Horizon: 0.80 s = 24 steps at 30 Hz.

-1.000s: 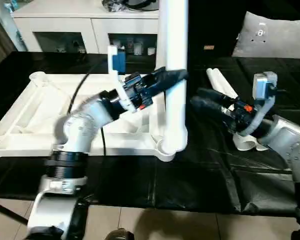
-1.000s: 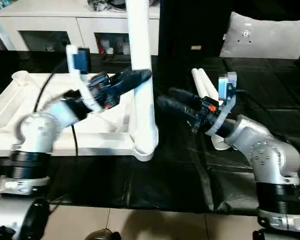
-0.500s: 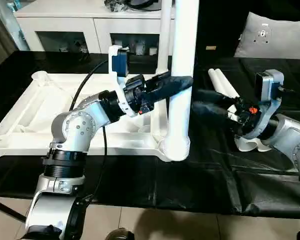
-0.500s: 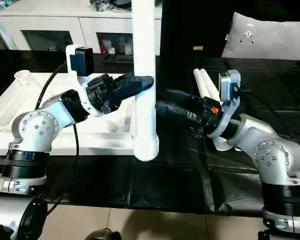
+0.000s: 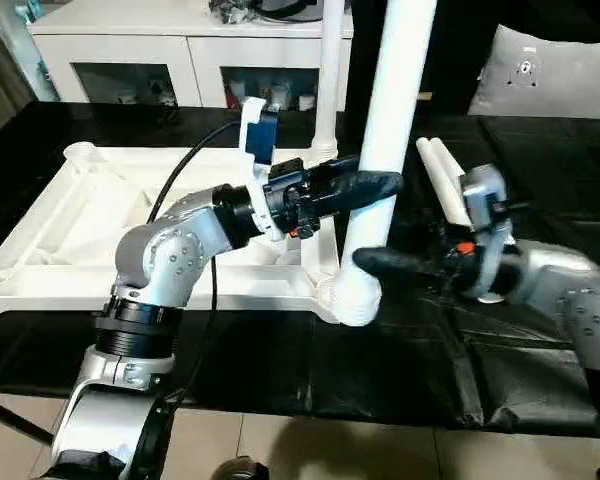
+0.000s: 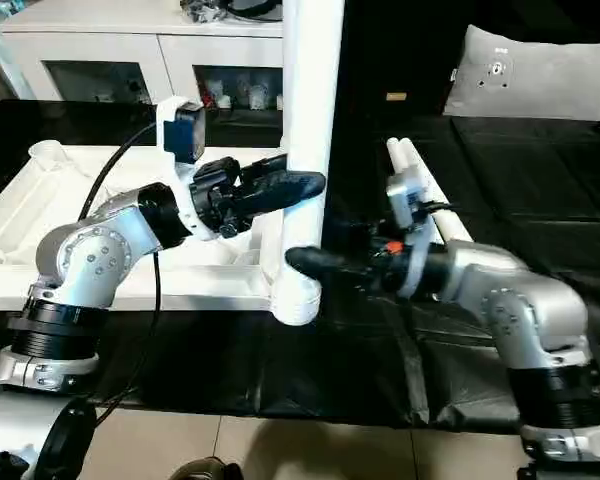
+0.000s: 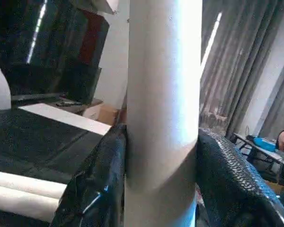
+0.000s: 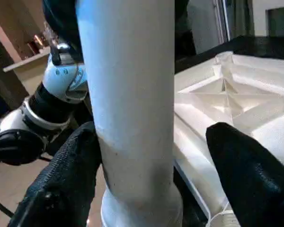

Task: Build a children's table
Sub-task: Pick table leg

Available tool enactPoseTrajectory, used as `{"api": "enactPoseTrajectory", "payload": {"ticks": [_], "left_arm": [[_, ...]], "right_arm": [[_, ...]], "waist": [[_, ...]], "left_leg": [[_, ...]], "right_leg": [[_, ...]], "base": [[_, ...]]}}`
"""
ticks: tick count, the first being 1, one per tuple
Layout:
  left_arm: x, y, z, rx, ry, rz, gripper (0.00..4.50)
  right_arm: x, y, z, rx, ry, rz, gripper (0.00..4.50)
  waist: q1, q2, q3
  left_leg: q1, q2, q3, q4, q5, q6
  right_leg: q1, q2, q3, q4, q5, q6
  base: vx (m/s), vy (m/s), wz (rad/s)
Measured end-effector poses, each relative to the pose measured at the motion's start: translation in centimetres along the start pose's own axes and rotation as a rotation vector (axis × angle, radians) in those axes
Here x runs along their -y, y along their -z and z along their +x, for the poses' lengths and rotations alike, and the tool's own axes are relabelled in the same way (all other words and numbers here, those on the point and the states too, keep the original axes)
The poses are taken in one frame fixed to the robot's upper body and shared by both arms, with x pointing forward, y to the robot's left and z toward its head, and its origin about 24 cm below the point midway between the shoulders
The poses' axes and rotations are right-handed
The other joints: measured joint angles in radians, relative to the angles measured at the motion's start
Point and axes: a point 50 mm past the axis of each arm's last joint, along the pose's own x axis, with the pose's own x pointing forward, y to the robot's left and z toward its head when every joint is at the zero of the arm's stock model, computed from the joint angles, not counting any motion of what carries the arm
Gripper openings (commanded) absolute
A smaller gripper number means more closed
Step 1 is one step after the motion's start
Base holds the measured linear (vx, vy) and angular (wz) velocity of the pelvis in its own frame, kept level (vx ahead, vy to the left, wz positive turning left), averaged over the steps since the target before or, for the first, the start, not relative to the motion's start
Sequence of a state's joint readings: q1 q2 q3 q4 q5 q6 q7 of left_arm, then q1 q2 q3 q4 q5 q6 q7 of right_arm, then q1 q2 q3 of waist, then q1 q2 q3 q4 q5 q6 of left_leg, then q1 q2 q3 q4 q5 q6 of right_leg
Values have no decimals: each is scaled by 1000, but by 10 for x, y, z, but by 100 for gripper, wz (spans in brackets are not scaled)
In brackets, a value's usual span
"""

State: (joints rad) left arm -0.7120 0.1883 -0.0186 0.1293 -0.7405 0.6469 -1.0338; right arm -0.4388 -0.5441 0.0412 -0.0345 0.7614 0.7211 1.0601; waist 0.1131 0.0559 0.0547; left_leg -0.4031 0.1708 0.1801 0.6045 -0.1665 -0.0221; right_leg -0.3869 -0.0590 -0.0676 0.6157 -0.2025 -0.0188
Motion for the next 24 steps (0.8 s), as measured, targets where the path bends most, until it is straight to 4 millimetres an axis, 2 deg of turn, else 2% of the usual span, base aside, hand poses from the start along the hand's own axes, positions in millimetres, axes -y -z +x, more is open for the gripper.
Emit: {"api": "enactPoseTrajectory", "payload": {"ticks": [3, 4, 8, 16, 21, 24], "left_arm": [[-1, 0, 0, -5, -9, 13, 205], [-1, 0, 0, -5, -12, 21, 205], [-2, 0, 0, -7, -23, 35, 205], [-3, 1, 2, -12, -42, 63, 205], [-5, 2, 1, -9, -73, 80, 205], [-6, 10, -3, -12, -92, 84, 205]], "right_arm": [[1, 3, 3, -3, -6, 1, 325], [1, 4, 4, -1, -6, 1, 300], [2, 4, 6, -1, -6, 1, 283], [2, 8, 12, 0, -6, -4, 206], [4, 9, 14, 8, 16, -11, 195], [5, 17, 15, 11, 39, -6, 193]], "waist": [[1, 0, 0], [1, 0, 0], [0, 0, 0], [0, 0, 0], [0, 0, 0], [-1, 0, 0]], "left_leg": [[0, 0, 0, 0, 0, 0], [0, 0, 0, 0, 0, 0], [0, 0, 0, 0, 0, 0], [0, 0, 0, 1, 0, 0], [0, 0, 0, 2, 0, 0], [0, 0, 0, 2, 0, 0]], "right_leg": [[0, 0, 0, 0, 0, 0], [0, 0, 0, 0, 0, 0], [0, 0, 0, 0, 0, 0], [0, 0, 0, 1, 0, 0], [0, 0, 0, 1, 0, 0], [1, 0, 0, 1, 0, 0]], "base": [[0, 0, 0], [0, 0, 0], [0, 0, 0], [0, 0, 0], [0, 0, 0], [0, 0, 0]]}}
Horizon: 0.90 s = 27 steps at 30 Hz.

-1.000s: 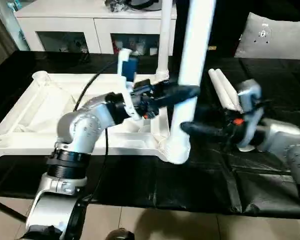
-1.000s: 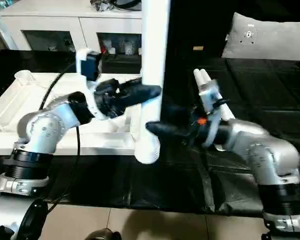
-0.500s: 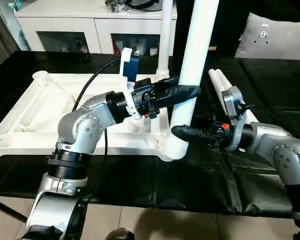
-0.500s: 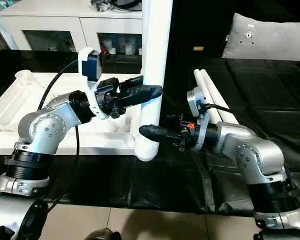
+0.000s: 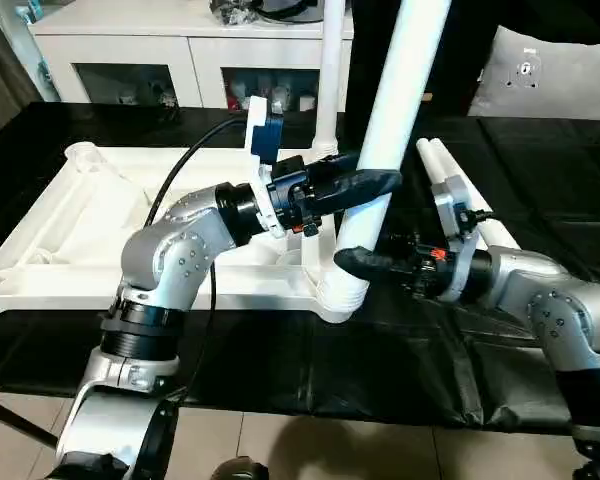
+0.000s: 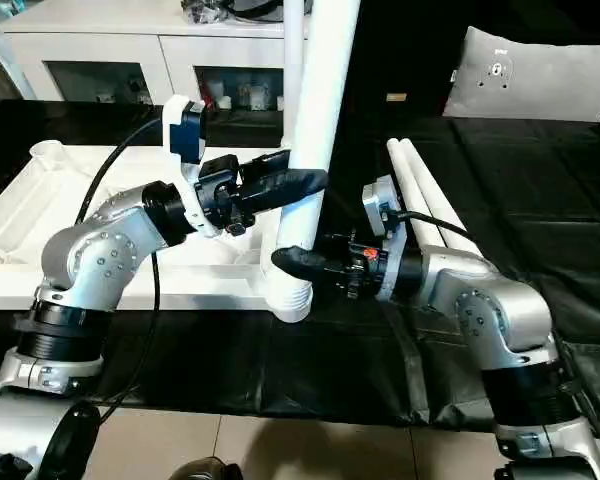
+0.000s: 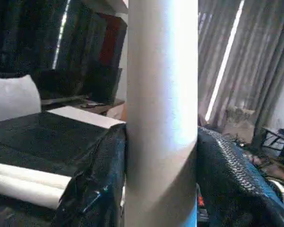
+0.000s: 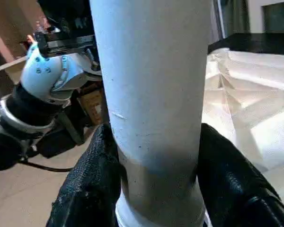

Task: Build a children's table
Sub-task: Pick table leg

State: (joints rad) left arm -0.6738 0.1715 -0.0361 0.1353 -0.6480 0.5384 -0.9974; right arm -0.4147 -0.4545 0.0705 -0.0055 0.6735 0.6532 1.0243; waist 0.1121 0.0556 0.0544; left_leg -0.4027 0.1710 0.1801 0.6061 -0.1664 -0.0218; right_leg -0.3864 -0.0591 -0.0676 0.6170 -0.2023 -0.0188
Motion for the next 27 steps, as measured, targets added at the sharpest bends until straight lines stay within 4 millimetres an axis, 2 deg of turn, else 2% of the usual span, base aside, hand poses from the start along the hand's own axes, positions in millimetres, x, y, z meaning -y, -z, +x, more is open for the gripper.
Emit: {"api": "enactPoseTrajectory", "payload": {"ticks": [3, 4, 7, 9, 10, 14, 22, 25, 27], "left_arm": [[0, 12, -7, -13, -21, -29, 205], [0, 16, -8, -9, -27, -39, 248], [1, 25, -10, 22, -49, -68, 262], [2, 27, -11, 51, -54, -83, 276], [3, 29, -13, 80, -56, -96, 300], [5, 37, -14, 114, -58, -111, 315], [4, 39, -4, 205, -135, -11, 392], [1, 41, -2, 226, -201, 32, 403], [-4, 41, -3, 245, -265, 60, 371]], "right_arm": [[0, 14, 1, -14, 8, 37, 193], [0, 17, 1, -12, 10, 47, 193], [1, 23, 2, -8, 49, 46, 193], [1, 24, 4, -5, 49, 46, 193], [1, 23, 4, -2, 48, 42, 193], [2, 24, 4, -9, 63, 30, 193], [5, 23, 9, 18, 128, -3, 193], [7, 23, 10, 24, 152, -14, 193], [10, 23, 13, 33, 175, -22, 193]], "waist": [[-1, 0, 0], [-1, 0, 0], [-1, 0, 0], [-1, 0, 0], [-2, 0, 0], [-2, 0, 0], [-3, 0, 0], [-5, 0, 0], [-9, 0, 0]], "left_leg": [[0, 0, 0, 0, 0, 0], [0, 0, 0, 0, 0, 0], [0, 0, 0, 1, 0, 0], [0, 0, 0, 1, 0, 0], [1, 0, 0, 1, 0, 0], [1, 0, 0, 1, 0, 0], [1, 0, 0, 1, 0, 0], [1, 0, 0, 1, 0, 0], [1, 0, 0, 1, 0, 0]], "right_leg": [[0, 0, 0, 0, 0, 0], [0, 0, 0, 0, 0, 0], [0, 0, 0, 0, 1, 0], [0, 0, 0, 0, 1, 0], [1, 0, 0, 0, 1, 0], [1, 0, 0, 0, 2, 1], [1, 0, 0, -1, 2, 1], [1, 0, 0, -1, 2, 1], [1, 0, 0, -1, 2, 1]], "base": [[0, 0, 0], [0, 0, 0], [0, 0, 0], [0, 0, 0], [0, 0, 0], [0, 0, 0], [0, 0, 0], [0, 0, 0], [0, 0, 0]]}}
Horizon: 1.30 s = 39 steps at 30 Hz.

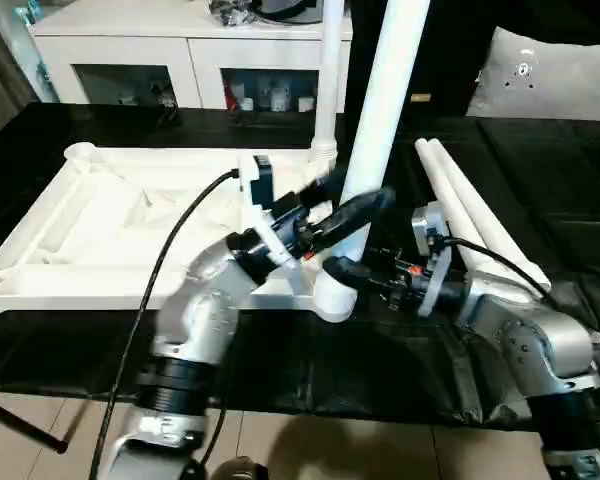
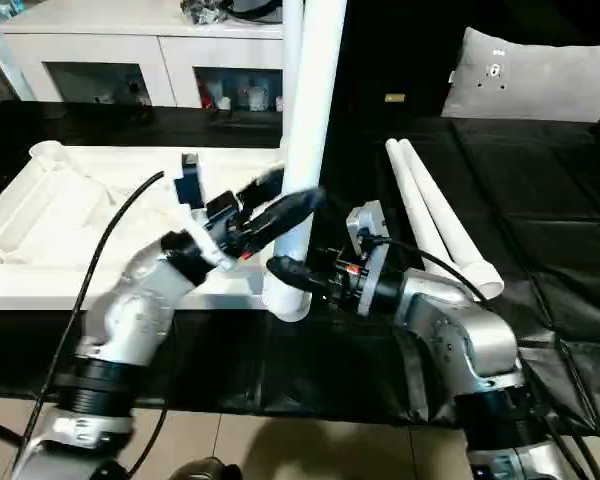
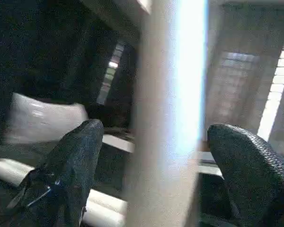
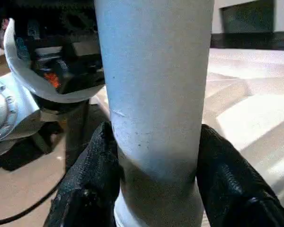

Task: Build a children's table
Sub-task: Pick table leg

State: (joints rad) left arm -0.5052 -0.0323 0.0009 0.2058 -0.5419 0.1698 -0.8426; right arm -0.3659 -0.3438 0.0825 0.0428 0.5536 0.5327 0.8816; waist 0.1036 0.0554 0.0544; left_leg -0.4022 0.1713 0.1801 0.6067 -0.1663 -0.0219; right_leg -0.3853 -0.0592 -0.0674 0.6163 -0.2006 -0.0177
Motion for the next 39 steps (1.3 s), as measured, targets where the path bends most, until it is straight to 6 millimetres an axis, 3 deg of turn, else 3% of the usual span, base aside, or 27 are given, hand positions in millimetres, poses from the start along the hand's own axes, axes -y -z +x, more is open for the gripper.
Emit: {"api": "enactPoseTrajectory", "payload": {"ticks": [8, 21, 37, 38, 39], "left_arm": [[-5, 6, 4, -40, -117, 204, 319], [-4, 18, 14, -57, -206, 322, 199], [-8, 15, 17, -38, -233, 359, 191], [-9, 16, 17, -40, -236, 353, 191], [-10, 16, 16, -39, -242, 338, 191]], "right_arm": [[9, -2, 11, 25, 131, -45, 193], [11, -7, 24, 72, 202, -105, 193], [13, -10, 27, 87, 222, -117, 191], [13, -10, 27, 86, 224, -116, 247], [13, -10, 27, 86, 227, -117, 261]], "waist": [[-11, 0, 0], [-15, 0, 0], [-15, 0, 0], [-15, 0, 0], [-15, 0, 0]], "left_leg": [[0, 0, 0, 0, 0, 0], [0, 0, 0, 0, 0, 0], [0, 0, 0, 0, 0, 0], [0, 0, 0, 0, 0, 0], [0, 0, 0, 0, 0, 0]], "right_leg": [[0, 0, 0, 0, 0, 0], [0, 0, 0, 0, 1, 0], [0, 0, 0, 0, 1, 0], [0, 0, 0, 0, 1, 0], [0, 0, 0, 0, 1, 0]], "base": [[0, 0, 0], [0, 0, 0], [0, 0, 0], [0, 0, 0], [0, 0, 0]]}}
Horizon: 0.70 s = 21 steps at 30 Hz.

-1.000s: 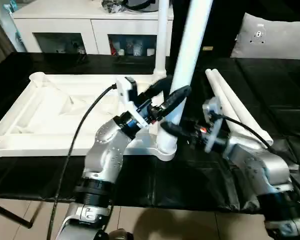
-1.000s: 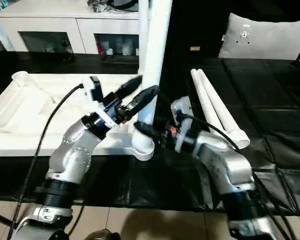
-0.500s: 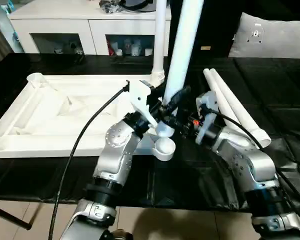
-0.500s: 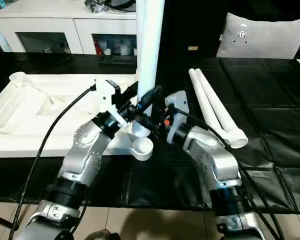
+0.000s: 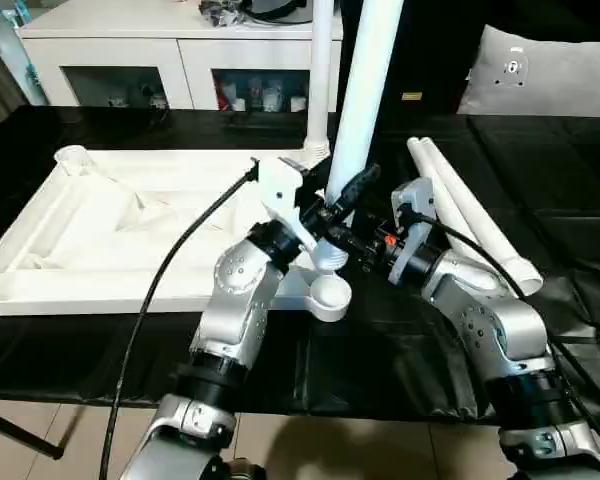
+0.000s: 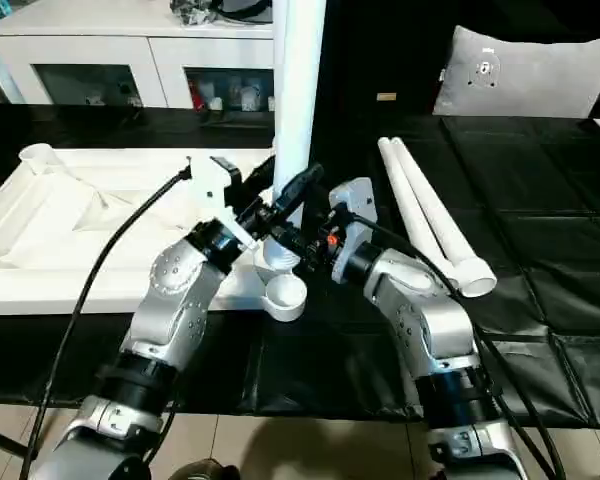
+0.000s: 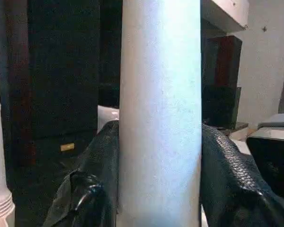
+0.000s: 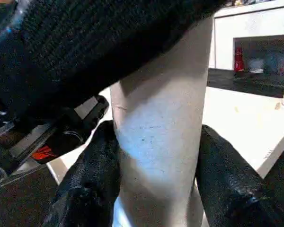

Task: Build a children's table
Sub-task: Pick table leg

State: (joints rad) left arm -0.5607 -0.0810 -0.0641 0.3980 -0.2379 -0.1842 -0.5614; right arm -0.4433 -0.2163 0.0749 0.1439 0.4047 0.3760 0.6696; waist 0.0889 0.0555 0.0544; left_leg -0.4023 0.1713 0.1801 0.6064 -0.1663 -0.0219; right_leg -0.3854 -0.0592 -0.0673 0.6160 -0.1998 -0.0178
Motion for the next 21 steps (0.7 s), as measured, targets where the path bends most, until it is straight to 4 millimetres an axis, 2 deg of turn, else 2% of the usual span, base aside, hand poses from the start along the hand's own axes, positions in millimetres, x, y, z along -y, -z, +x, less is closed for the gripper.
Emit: {"api": "enactPoseTrajectory", "payload": {"ticks": [2, 3, 10, 11, 12, 15, 16, 18, 21], "left_arm": [[-5, 1, -2, -13, -20, -35, 191], [-7, 1, -2, -20, -19, -60, 190], [-24, -9, -9, -44, 52, -191, 190], [-24, -10, -10, -45, 56, -196, 190], [-24, -10, -11, -57, 92, -234, 190], [-20, -14, -11, -57, 166, -308, 190], [-18, -17, -11, -51, 204, -338, 190], [-15, -22, -12, -37, 263, -383, 190], [-12, -30, -14, -25, 344, -436, 190]], "right_arm": [[1, 1, 0, -6, 5, 2, 267], [2, 1, -2, -11, -5, 5, 289], [16, -18, -32, 25, -101, 74, 337], [16, -18, -33, 27, -104, 78, 337], [18, -23, -38, 43, -116, 99, 370], [22, -28, -45, 64, -122, 132, 379], [23, -29, -47, 60, -132, 142, 405], [25, -31, -53, 50, -155, 160, 405], [24, -36, -61, 34, -209, 187, 436]], "waist": [[0, 0, 0], [0, 0, 0], [4, 0, 0], [5, 0, 0], [5, 0, 0], [5, 0, 0], [6, 0, 0], [7, 0, 0], [10, 0, 0]], "left_leg": [[0, 0, 0, 0, 0, 0], [0, 0, 0, 0, 0, 0], [0, 0, 0, 0, 0, 1], [0, 0, 0, 0, 0, 1], [0, 0, 0, 0, 1, 1], [0, 0, 0, 1, 1, 1], [0, 0, 0, 1, 1, 1], [0, 0, 0, 1, 1, 1], [0, 0, 0, 1, 1, 1]], "right_leg": [[0, 0, 0, 0, 0, 0], [0, 0, 0, 0, 0, 0], [0, 0, 0, 0, 0, 0], [0, 0, 0, 0, 0, 0], [0, 0, 0, 0, 0, 0], [0, 0, 0, 1, 0, 0], [0, 0, 0, 1, 0, 0], [0, 0, 0, 1, 0, 0], [0, 0, 0, 1, 0, 0]], "base": [[0, 0, 0], [0, 0, 0], [0, 0, 0], [0, 0, 0], [0, 0, 0], [0, 0, 0], [0, 0, 0], [0, 0, 0], [0, 0, 0]]}}
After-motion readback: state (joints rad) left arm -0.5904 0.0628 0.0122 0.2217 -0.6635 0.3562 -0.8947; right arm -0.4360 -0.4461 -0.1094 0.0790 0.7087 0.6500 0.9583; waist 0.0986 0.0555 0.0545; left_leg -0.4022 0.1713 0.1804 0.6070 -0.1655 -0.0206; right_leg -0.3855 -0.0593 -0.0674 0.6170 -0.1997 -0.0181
